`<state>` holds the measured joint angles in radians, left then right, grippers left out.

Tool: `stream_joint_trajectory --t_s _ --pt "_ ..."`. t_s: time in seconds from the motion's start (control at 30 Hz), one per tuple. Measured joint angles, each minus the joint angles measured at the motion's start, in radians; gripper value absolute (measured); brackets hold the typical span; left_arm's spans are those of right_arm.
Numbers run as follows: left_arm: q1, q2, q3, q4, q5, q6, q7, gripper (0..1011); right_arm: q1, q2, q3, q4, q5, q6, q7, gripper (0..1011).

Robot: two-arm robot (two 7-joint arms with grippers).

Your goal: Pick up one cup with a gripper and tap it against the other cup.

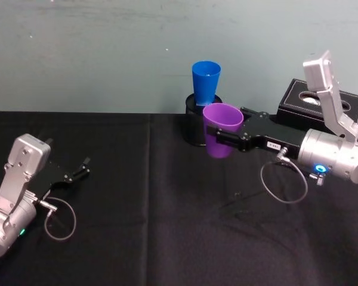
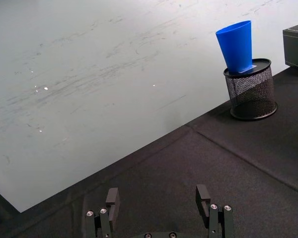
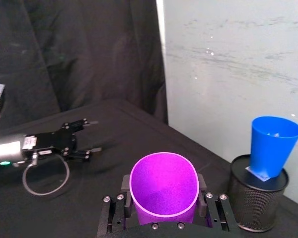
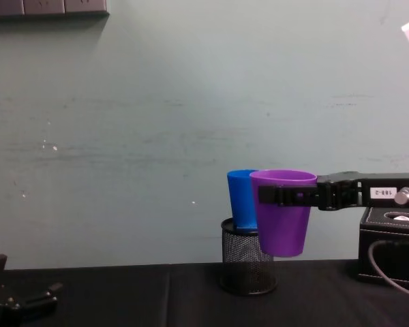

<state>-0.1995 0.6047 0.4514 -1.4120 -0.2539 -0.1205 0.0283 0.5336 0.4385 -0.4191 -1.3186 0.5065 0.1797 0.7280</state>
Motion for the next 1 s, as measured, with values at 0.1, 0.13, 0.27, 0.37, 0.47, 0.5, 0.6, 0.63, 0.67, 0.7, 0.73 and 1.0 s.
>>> stream_joint_trajectory --t_s 0.1,0.13,0.27,0.37,0.47,0.5,0.6,0.63,0.67,0.7,0.73,1.0 --pt "0.0 0.0 0.0 0.0 0.0 0.0 0.0 1011 -0.017 0.016 -0.004 -0.025 0.019 0.004 0.008 726" --pt "0.0 0.0 0.0 0.0 0.0 0.0 0.0 1011 -0.02 0.019 -0.005 -0.03 0.022 0.006 0.009 726" --pt "0.0 0.0 0.0 0.0 0.0 0.0 0.0 1011 -0.032 0.029 -0.012 -0.047 0.036 0.013 0.008 726" --pt "0.0 0.0 0.0 0.0 0.0 0.0 0.0 1011 -0.038 0.036 -0.019 -0.056 0.045 0.014 0.007 726" --pt "0.0 0.0 0.0 0.0 0.0 0.0 0.0 1012 -0.041 0.042 -0.026 -0.062 0.051 0.014 0.005 726" --pt "0.0 0.0 0.0 0.0 0.0 0.0 0.0 1011 -0.042 0.045 -0.03 -0.064 0.053 0.014 0.003 726" --pt "0.0 0.0 0.0 0.0 0.0 0.0 0.0 1011 -0.042 0.048 -0.036 -0.066 0.054 0.012 -0.002 726" --pt "0.0 0.0 0.0 0.0 0.0 0.0 0.0 1011 -0.042 0.049 -0.039 -0.066 0.054 0.01 -0.006 726" --pt "0.0 0.0 0.0 0.0 0.0 0.0 0.0 1011 -0.042 0.05 -0.042 -0.066 0.053 0.008 -0.01 726" --pt "0.0 0.0 0.0 0.0 0.0 0.0 0.0 1011 -0.042 0.05 -0.041 -0.066 0.053 0.008 -0.01 726" --pt "0.0 0.0 0.0 0.0 0.0 0.0 0.0 1012 -0.042 0.05 -0.041 -0.066 0.053 0.008 -0.01 726" --pt "0.0 0.0 0.0 0.0 0.0 0.0 0.0 1011 -0.041 0.049 -0.039 -0.066 0.053 0.008 -0.01 726"
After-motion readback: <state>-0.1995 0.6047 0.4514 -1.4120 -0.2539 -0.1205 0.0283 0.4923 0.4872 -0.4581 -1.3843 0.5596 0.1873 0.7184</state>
